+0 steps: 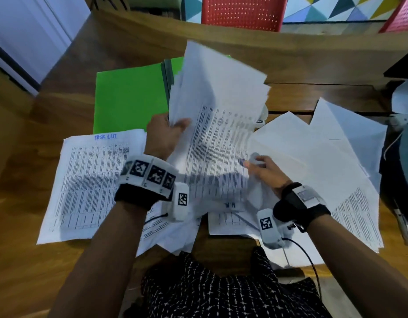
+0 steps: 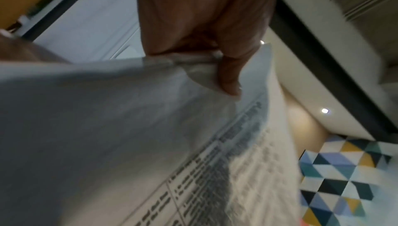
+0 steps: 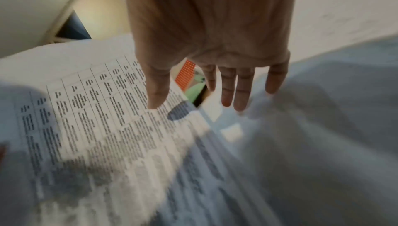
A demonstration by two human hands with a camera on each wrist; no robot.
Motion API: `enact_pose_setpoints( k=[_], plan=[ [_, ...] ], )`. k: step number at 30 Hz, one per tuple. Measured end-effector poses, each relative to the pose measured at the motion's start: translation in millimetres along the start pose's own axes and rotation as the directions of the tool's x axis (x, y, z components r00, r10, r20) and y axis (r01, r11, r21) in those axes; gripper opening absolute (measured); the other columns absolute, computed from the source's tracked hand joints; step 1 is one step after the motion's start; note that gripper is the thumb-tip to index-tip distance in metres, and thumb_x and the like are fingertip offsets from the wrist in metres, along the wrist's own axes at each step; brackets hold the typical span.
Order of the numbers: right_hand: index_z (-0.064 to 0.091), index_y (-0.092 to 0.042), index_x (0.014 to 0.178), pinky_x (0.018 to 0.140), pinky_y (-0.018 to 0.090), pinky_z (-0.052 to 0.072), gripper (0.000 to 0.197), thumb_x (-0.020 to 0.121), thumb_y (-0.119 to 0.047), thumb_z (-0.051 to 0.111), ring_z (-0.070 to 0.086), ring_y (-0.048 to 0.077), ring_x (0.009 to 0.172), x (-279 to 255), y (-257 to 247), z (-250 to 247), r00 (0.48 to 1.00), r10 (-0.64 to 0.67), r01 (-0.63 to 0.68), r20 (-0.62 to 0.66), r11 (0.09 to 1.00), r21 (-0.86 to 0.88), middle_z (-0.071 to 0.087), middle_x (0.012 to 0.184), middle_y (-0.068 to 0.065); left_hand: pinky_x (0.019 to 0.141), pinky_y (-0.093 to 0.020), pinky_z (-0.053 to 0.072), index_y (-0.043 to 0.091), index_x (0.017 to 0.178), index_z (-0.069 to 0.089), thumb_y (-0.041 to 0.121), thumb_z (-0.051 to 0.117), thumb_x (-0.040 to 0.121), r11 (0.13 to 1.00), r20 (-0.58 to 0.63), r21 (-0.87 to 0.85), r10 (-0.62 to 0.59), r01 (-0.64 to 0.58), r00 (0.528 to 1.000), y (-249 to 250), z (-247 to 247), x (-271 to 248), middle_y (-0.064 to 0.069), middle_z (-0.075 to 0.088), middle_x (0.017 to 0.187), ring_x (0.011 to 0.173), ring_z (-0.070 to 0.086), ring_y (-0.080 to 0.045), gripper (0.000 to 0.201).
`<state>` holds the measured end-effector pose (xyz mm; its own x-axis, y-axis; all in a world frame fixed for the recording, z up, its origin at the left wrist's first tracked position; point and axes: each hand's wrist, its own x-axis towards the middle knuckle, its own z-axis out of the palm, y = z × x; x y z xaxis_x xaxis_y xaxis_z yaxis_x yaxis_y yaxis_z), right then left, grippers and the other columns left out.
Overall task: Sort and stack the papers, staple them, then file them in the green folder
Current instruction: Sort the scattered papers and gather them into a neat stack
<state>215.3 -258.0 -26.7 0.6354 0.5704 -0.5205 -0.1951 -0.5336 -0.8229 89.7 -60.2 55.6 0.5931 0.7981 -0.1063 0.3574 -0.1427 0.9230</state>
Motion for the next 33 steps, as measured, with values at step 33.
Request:
enact_pose_setpoints(
  k=[33],
  plan=[
    [0.049,-0.006,0.122,0.09,0.04,0.052,0.043,0.082,0.012,0.048,0.061,0.022,0.099,-31.4,-95.0,65.3,0.831,-0.42,0.461,-0.364,0.887,0.03,0.063,0.116,0.014,0.053,-0.005,0.048,-0.006,0.111,0.062,0.005,0.077,0.07,0.898,-0.129,-0.426,0.058,-0.108,0.99,-2.9,-62.4,-11.4,0.01,0.064,0.078,0.057,0.06,0.012,0.045]
  ],
)
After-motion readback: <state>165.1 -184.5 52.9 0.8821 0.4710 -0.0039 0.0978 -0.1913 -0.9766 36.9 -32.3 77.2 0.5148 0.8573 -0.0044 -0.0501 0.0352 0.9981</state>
